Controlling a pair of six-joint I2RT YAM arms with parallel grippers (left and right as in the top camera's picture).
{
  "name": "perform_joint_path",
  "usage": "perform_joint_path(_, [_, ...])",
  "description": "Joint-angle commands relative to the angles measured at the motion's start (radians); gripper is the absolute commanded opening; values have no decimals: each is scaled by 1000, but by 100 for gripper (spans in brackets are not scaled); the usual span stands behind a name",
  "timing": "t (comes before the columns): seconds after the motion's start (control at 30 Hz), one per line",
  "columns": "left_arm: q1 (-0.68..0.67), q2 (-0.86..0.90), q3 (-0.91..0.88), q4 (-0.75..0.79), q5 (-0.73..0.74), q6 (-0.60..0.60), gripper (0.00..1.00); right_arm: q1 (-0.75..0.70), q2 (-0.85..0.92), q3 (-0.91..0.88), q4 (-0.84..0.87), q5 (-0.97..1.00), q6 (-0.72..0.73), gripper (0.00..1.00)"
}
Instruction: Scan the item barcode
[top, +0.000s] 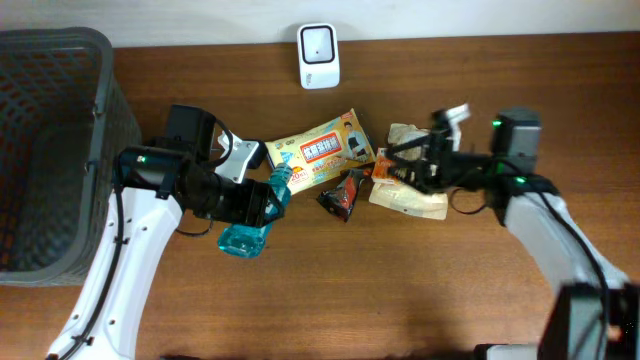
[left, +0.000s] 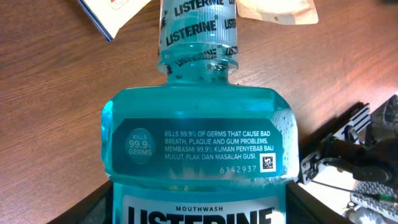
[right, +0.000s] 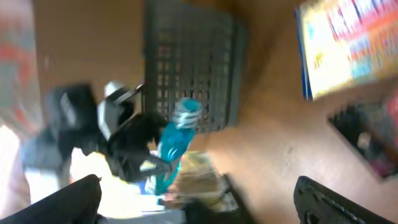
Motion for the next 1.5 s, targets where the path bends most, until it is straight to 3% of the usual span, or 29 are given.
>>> perform_joint_path(0.0, [0,-32,6,2,24,0,57,79,108,6,10,59,327,98])
perform_joint_path(0.13, [0,-32,6,-3,66,-3,57,155,202,6,196,68,441,98])
perform_joint_path(0.3, [0,-32,6,-15,163,-3,55,225,209,6,252,144,603,99])
perform_joint_path(0.43, [0,-32,6,-26,166,-3,54,270,209,6,323,182,641,99])
perform_joint_path(0.67, [0,-32,6,-23,166,-23,52,346,209,6,659,235,745,99])
perform_joint_path(0.8, [0,-32,6,-24,167,-35,52,384,209,6,678,283,758,89])
perform_joint_path(1.2, [0,-32,6,-19,174,-72,52,459,209,6,715,312,837,86])
perform_joint_path(1.4, [0,-32,6,-13,174,-76,52,476,209,6,715,349,850,66])
perform_joint_path(1.47, [0,-32,6,-13,174,-76,52,476,209,6,715,353,851,65])
